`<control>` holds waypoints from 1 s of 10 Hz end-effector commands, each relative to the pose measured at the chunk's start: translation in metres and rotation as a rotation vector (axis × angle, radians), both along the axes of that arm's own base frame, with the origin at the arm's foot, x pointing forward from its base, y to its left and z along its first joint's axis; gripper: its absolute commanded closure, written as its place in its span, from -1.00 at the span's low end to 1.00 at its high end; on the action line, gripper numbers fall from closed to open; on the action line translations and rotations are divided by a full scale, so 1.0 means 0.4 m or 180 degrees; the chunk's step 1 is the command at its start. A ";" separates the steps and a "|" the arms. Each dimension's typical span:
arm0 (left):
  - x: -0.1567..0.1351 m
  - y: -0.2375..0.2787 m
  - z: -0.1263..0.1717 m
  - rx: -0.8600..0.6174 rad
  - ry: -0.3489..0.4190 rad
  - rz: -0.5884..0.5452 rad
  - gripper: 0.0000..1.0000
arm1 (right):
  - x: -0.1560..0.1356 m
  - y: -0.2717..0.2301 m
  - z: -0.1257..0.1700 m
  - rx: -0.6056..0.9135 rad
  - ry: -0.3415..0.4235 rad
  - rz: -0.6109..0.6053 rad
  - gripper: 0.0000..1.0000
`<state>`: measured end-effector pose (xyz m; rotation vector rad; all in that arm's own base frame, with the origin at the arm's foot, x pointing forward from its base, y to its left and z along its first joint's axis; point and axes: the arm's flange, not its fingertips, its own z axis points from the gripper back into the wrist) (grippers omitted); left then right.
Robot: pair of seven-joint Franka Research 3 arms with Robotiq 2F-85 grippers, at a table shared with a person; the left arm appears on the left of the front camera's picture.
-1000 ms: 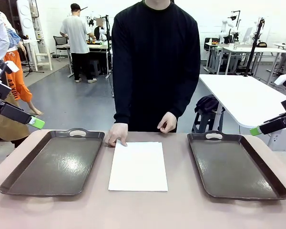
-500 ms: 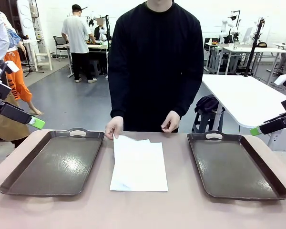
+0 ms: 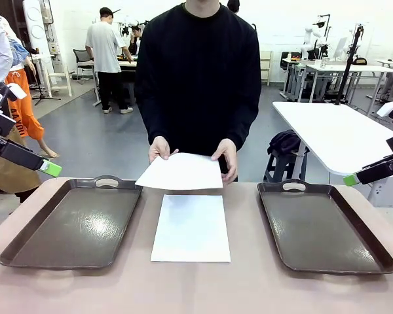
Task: Sort the A4 documents.
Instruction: Receive the A4 Paper.
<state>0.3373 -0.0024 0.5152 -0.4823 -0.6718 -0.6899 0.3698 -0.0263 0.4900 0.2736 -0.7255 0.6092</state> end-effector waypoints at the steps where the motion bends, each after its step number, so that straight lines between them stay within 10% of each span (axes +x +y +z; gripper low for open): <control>1: 0.003 0.004 -0.003 -0.0036 -0.0005 -0.0039 -1.00 | -0.001 -0.001 0.002 0.0018 -0.0006 0.0003 -1.00; 10: 0.003 0.004 -0.003 -0.0036 -0.0005 -0.0039 -1.00 | -0.001 -0.001 0.002 0.0018 -0.0006 0.0003 -1.00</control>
